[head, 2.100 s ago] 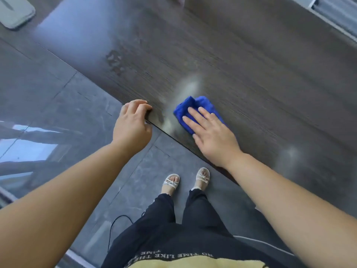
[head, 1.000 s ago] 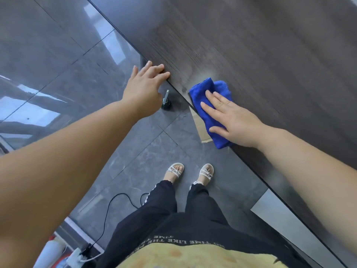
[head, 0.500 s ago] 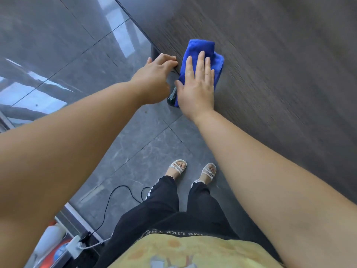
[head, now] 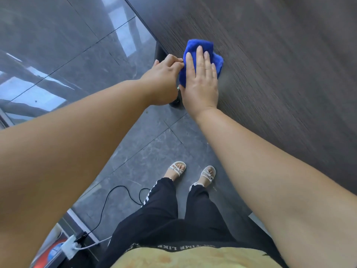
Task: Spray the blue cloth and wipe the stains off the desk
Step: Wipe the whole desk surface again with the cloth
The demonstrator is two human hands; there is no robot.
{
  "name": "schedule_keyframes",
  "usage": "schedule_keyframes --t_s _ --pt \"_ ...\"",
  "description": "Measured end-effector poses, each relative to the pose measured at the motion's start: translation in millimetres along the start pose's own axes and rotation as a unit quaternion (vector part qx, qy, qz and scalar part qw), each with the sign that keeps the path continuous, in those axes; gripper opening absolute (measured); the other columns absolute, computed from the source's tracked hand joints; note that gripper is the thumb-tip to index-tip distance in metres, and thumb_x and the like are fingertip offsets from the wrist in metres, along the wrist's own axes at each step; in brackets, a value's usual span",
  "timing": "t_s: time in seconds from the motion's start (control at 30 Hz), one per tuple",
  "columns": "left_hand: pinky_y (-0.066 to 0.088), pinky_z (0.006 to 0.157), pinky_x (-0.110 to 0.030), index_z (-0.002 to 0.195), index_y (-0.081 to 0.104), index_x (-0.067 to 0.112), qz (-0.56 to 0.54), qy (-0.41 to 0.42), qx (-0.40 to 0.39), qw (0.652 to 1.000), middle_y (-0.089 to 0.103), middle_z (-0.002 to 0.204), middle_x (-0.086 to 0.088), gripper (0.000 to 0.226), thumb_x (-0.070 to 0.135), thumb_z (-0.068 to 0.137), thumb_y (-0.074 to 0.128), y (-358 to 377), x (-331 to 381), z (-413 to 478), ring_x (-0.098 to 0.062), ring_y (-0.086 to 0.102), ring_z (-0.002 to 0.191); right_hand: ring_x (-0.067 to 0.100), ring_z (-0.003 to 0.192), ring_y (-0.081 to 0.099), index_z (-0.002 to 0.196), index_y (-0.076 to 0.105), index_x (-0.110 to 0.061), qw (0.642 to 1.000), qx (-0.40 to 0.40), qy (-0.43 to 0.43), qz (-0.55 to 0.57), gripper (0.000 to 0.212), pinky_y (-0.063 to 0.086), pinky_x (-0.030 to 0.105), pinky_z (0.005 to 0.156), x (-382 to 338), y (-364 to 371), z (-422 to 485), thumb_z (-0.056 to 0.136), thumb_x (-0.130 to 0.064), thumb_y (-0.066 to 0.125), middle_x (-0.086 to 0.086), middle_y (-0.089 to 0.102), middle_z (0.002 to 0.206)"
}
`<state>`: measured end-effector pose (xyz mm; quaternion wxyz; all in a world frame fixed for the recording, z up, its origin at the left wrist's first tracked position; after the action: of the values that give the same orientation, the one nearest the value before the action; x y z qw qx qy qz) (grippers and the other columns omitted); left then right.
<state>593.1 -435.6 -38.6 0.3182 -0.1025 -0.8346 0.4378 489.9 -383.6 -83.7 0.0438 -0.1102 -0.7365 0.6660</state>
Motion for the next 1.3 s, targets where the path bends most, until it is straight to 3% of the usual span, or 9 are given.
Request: schedule_keyframes --t_s 0.17,0.27,0.37,0.57,0.7,0.83,0.93,1.1,1.3 --pt "0.023 0.112 -0.038 0.146 0.021 0.009 -0.007 -0.011 -0.005 1.000 0.017 0.151 -0.001 0.066 0.008 0.086 0.049 -1 3 -4 -0.026 0.028 0.137 0.028 0.146 0.004 0.151 0.006 -0.014 1.000 -0.005 -0.010 -0.014 0.060 0.004 0.038 0.117 2 3 -1 0.101 -0.023 0.037 0.013 0.001 0.158" --pt "0.020 0.115 -0.037 0.145 0.022 0.006 -0.006 -0.013 -0.003 1.000 0.016 0.152 -0.002 0.064 0.007 0.086 0.048 0 4 -5 -0.025 0.024 0.139 0.028 0.145 0.007 0.150 0.010 -0.013 0.999 -0.014 -0.032 0.005 0.063 0.007 0.038 0.116 18 -2 -25 0.098 -0.021 0.044 0.012 0.003 0.158" --pt "0.010 0.118 -0.036 0.145 0.023 0.004 -0.011 -0.012 0.026 1.000 0.014 0.153 -0.007 0.063 0.003 0.086 0.045 6 7 -7 -0.025 0.011 0.143 0.037 0.137 0.031 0.144 0.033 -0.006 0.999 0.029 -0.021 0.035 0.063 0.028 0.047 0.110 47 3 -74 0.088 -0.020 0.059 0.021 0.029 0.150" --pt "0.012 0.118 -0.040 0.145 0.023 0.006 -0.039 0.027 0.056 0.997 0.017 0.153 -0.010 0.065 -0.002 0.083 0.040 38 28 -24 -0.025 0.001 0.145 0.043 0.124 0.047 0.134 0.042 -0.001 0.999 -0.011 0.009 0.036 0.061 0.041 0.054 0.097 73 3 -116 0.083 -0.034 0.043 0.027 0.044 0.139" --pt "0.015 0.117 -0.039 0.145 0.024 0.006 -0.052 0.031 0.072 0.996 0.019 0.153 -0.009 0.064 -0.001 0.084 0.041 48 33 -28 -0.024 0.005 0.145 0.039 0.137 0.029 0.144 0.031 -0.004 0.999 0.002 0.008 0.034 0.069 0.026 0.048 0.110 49 -3 -76 0.086 -0.027 0.058 0.024 0.027 0.150" --pt "0.019 0.116 -0.037 0.141 0.031 0.004 -0.059 0.024 0.094 0.994 0.029 0.147 -0.009 0.060 0.000 0.083 0.042 43 35 -26 -0.025 0.015 0.142 0.026 0.146 0.000 0.150 0.003 -0.014 0.999 -0.024 0.012 0.040 0.070 0.002 0.037 0.116 30 -6 -45 0.097 -0.029 0.046 0.011 -0.004 0.158" --pt "0.023 0.114 -0.038 0.137 0.037 0.001 -0.052 0.018 0.111 0.992 0.034 0.143 -0.014 0.056 0.002 0.082 0.043 46 41 -27 -0.031 0.019 0.141 0.023 0.146 0.001 0.151 0.006 -0.017 0.997 -0.049 -0.005 0.059 0.067 0.003 0.036 0.116 39 -9 -54 0.097 -0.031 0.044 0.007 -0.003 0.159" --pt "0.019 0.115 -0.047 0.132 0.044 -0.002 -0.055 0.072 0.100 0.991 0.043 0.135 -0.019 0.064 0.007 0.071 0.032 65 70 -33 -0.040 0.024 0.137 0.032 0.137 0.033 0.141 0.039 -0.010 0.994 0.009 -0.005 0.109 0.065 0.028 0.046 0.109 91 -5 -142 0.079 -0.020 0.058 0.014 0.034 0.150" --pt "0.022 0.114 -0.049 0.131 0.046 -0.003 -0.037 0.136 0.062 0.988 0.047 0.132 -0.019 0.065 0.005 0.068 0.033 89 96 -46 -0.041 0.030 0.134 0.035 0.137 0.032 0.142 0.035 -0.008 0.997 -0.011 0.025 0.069 0.076 0.026 0.047 0.108 131 0 -197 0.077 -0.023 0.071 0.018 0.031 0.150"
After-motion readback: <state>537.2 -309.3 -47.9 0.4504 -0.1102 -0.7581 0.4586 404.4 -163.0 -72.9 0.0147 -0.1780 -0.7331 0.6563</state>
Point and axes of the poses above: each hand's wrist, its own z-axis towards the middle knuckle, its own y-axis out of the palm, x = y × z, the point moved 1 cm from there along z, towards the middle knuckle
